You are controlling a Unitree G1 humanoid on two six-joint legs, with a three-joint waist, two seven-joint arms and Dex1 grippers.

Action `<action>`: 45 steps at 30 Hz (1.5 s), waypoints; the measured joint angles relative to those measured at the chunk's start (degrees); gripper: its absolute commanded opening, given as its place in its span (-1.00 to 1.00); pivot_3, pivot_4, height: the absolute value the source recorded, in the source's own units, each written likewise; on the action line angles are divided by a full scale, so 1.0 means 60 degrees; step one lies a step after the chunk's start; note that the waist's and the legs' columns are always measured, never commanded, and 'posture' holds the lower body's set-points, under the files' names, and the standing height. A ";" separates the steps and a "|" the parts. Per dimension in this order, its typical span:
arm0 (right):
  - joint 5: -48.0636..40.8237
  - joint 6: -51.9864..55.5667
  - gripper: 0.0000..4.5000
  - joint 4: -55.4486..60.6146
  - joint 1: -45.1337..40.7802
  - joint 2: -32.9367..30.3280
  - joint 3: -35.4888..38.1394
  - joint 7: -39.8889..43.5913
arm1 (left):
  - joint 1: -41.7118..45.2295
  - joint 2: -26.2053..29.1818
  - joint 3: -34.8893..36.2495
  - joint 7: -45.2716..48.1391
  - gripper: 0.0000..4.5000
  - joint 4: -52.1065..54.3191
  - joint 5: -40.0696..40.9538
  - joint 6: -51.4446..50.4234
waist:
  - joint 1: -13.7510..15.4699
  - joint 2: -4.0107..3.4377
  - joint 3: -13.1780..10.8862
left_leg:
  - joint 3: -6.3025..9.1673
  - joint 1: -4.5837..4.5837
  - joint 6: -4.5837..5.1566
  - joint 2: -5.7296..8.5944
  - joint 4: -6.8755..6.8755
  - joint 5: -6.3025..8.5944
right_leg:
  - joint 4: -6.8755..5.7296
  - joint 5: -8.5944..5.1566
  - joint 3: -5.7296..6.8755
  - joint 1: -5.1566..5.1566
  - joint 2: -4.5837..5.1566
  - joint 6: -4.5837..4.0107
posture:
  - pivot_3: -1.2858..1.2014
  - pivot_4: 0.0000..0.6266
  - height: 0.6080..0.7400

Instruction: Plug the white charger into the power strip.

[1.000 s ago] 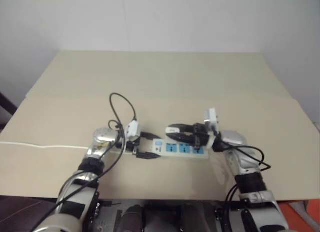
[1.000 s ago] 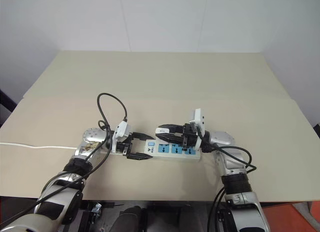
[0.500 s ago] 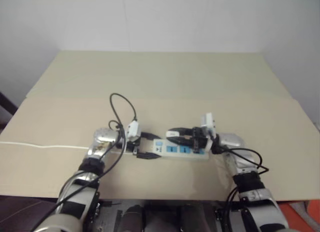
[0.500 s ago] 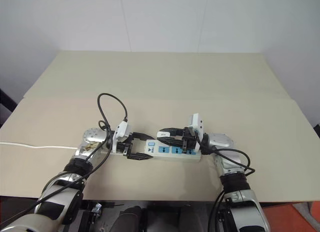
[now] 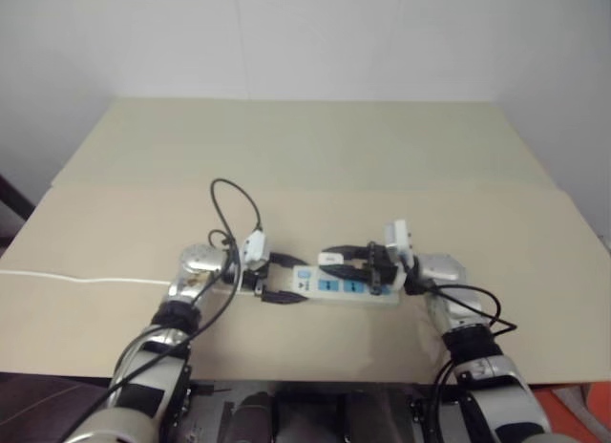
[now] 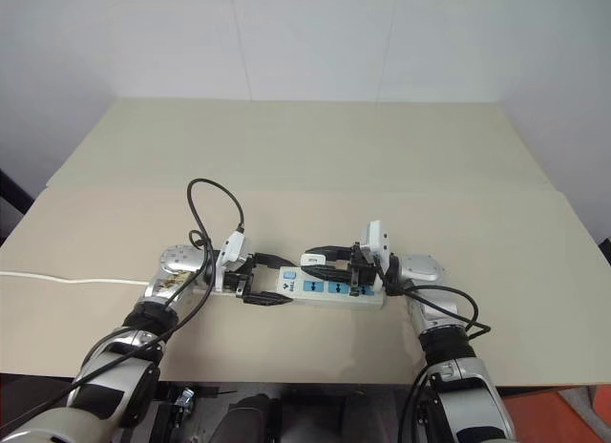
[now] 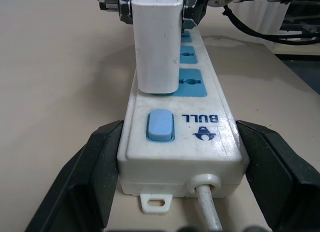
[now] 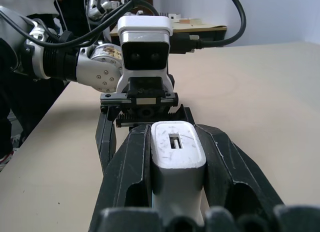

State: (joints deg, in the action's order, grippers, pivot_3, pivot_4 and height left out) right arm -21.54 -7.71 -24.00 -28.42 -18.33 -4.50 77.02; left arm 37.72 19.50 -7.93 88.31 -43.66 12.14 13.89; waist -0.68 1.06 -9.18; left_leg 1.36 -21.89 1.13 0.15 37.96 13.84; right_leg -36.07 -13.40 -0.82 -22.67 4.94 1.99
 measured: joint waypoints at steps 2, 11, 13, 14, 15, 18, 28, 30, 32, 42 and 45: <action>0.0001 -0.0105 -0.49 -0.0119 -0.0004 0.0012 -0.0034 0.0016 | -0.0002 0.0002 0.0000 -0.0001 0.62 0.0000 -0.0007 -0.0004 | -0.0002 0.0000 0.0000 | 0.0001 0.0011 0.0000 -0.0001 0.0000 0.0000 | 0.0000 0.0000 0.0001 0.0010 0.0000 0.0000 | 0.03 -0.52 1.00; 0.0014 -0.0577 -0.49 -0.0406 0.0138 0.0138 -0.0161 -0.0133 | -0.0014 0.0052 0.0000 -0.0008 0.62 0.0002 -0.0008 -0.0033 | -0.0026 -0.0001 0.0001 | 0.0006 0.0069 0.0000 -0.0005 -0.0007 0.0001 | 0.0005 -0.0002 -0.0001 0.0059 0.0000 0.0000 | 0.03 -0.52 1.00; 0.0019 -0.0742 -0.49 -0.0400 0.0206 0.0146 -0.0203 -0.0277 | -0.0014 0.0054 0.0001 -0.0011 0.62 0.0002 -0.0008 -0.0044 | -0.0027 -0.0001 0.0001 | 0.0007 0.0081 0.0000 -0.0005 -0.0010 0.0002 | 0.0004 -0.0003 -0.0004 0.0068 0.0000 0.0000 | 0.03 -0.52 1.00; 0.0019 -0.0754 -0.49 -0.0397 0.0217 0.0146 -0.0211 -0.0324 | -0.0014 0.0055 0.0001 -0.0017 0.62 0.0002 -0.0008 -0.0046 | -0.0028 -0.0001 0.0002 | 0.0007 0.0086 0.0000 -0.0005 -0.0010 0.0002 | 0.0004 -0.0003 -0.0005 0.0070 0.0000 0.0000 | 0.03 -0.52 1.00; 0.0019 -0.0754 -0.49 -0.0388 0.0225 0.0146 -0.0227 -0.0371 | -0.0014 0.0057 0.0003 -0.0023 0.62 0.0002 -0.0007 -0.0049 | -0.0029 -0.0002 0.0003 | 0.0007 0.0090 0.0000 -0.0006 -0.0010 0.0002 | 0.0003 -0.0003 -0.0007 0.0073 0.0000 0.0000 | 0.03 -0.52 1.00; 0.0008 -0.0606 -0.49 -0.0383 0.0182 0.0141 -0.0232 -0.0369 | -0.0014 0.0065 0.0006 -0.0025 0.62 0.0002 -0.0007 -0.0051 | -0.0030 -0.0003 0.0004 | 0.0007 0.0095 0.0000 -0.0007 -0.0010 0.0002 | 0.0001 -0.0003 -0.0010 0.0074 -0.0001 0.0000 | 0.03 -0.52 1.00; 0.0185 -0.0307 0.33 -0.0243 0.0224 -0.0168 -0.0335 -0.0383 | -0.0013 0.0052 0.0005 0.0000 0.62 0.0005 -0.0002 -0.0043 | -0.0012 -0.0001 0.0007 | 0.0007 0.0092 0.0000 -0.0007 -0.0012 0.0002 | 0.0005 -0.0003 -0.0010 0.0074 -0.0001 0.0000 | 0.03 -0.52 1.00; 0.0187 -0.0313 0.66 -0.0239 0.0232 -0.0164 -0.0328 -0.0381 | -0.0013 0.0053 0.0005 -0.0001 0.62 0.0005 -0.0003 -0.0043 | -0.0012 -0.0001 0.0007 | 0.0007 0.0091 0.0000 -0.0007 -0.0012 0.0002 | 0.0006 -0.0003 -0.0010 0.0074 -0.0001 0.0001 | 0.03 -0.52 1.00; 0.0189 -0.0330 0.96 -0.0225 0.0247 -0.0167 -0.0323 -0.0386 | -0.0013 0.0053 0.0005 0.0001 0.62 0.0002 -0.0004 -0.0033 | -0.0012 -0.0001 0.0007 | 0.0007 0.0091 0.0000 -0.0007 -0.0012 0.0002 | 0.0007 -0.0003 -0.0010 0.0074 -0.0001 0.0001 | 0.03 -0.52 1.00; 0.0204 -0.0824 0.99 0.0328 0.0728 -0.0573 -0.0195 -0.0556 | -0.0069 0.0096 0.0150 0.0040 0.62 0.0231 0.0314 -0.0448 | -0.0013 0.0000 0.0005 | 0.0010 0.0083 0.0000 -0.0008 -0.0013 0.0002 | 0.0010 -0.0004 -0.0010 0.0069 -0.0001 0.0002 | 0.03 -0.52 1.00; 0.0155 -0.0406 0.99 0.1031 0.1141 -0.1241 -0.0009 -0.0618 | -0.0283 0.0585 0.0606 0.0121 0.62 0.1417 0.1022 -0.1277 | -0.0025 0.0001 0.0004 | 0.0020 0.0063 0.0000 -0.0012 -0.0014 0.0002 | 0.0008 -0.0004 -0.0010 0.0049 -0.0003 0.0001 | 0.03 -0.52 1.00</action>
State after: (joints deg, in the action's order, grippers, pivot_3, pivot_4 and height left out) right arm -20.61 -10.14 -17.82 -21.58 -25.77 -4.55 73.32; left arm 36.02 23.01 -4.30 89.04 -35.16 18.27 6.23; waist -0.82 1.07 -9.15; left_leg 1.48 -21.52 1.13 0.08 37.88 13.85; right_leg -36.02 -13.43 -0.88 -22.37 4.93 2.00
